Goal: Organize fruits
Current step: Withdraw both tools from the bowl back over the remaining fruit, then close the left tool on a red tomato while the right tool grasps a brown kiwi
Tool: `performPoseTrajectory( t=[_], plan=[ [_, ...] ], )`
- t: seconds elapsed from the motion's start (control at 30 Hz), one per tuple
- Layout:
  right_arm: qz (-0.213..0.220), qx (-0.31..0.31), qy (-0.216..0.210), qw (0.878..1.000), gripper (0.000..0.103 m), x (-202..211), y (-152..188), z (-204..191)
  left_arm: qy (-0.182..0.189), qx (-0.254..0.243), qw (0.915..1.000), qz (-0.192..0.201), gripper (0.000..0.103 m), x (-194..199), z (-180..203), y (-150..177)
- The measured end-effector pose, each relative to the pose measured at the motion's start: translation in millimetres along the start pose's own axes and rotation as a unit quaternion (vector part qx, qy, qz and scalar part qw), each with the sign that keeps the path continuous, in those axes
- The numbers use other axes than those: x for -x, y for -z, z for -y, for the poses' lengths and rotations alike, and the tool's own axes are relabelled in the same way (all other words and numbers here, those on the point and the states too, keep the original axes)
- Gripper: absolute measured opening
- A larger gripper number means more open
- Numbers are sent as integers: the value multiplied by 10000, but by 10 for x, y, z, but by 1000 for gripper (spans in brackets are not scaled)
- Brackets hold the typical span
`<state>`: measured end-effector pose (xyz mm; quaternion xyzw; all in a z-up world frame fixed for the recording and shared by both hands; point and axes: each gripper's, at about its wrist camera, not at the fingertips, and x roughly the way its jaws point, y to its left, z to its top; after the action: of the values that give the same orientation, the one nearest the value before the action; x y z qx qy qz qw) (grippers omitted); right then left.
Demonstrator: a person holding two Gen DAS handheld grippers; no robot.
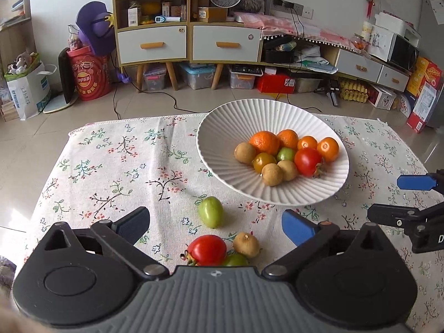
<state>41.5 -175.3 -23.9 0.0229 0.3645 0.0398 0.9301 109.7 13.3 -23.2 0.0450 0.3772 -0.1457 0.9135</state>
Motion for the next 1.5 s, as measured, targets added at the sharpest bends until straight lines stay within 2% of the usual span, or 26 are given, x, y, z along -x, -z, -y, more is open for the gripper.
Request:
performPoseTrajectory(
  t=[0.5, 0.87, 1.17, 1.3, 1.5],
  plan=[
    [-275, 428, -227, 9984, 98, -27, 176, -288, -53, -195, 9992, -344, 95, 72, -231, 317],
    [-434, 651, -243, 9966, 99, -147, 241, -494, -219, -332, 9980, -496, 95, -47, -388, 470],
    [-533, 814, -152, 9951, 99, -317, 254, -623, -169, -596, 9977, -292, 95, -146, -349, 529],
    [-579, 917, -105, 9940, 98, -384, 269, -662, -27, -622, 9979, -192, 90, -172, -361, 495],
    [-543, 940, -103, 9940, 98, -416, 278, -707, 295, -690, 9972, -31, 70, -213, -350, 436]
  ],
)
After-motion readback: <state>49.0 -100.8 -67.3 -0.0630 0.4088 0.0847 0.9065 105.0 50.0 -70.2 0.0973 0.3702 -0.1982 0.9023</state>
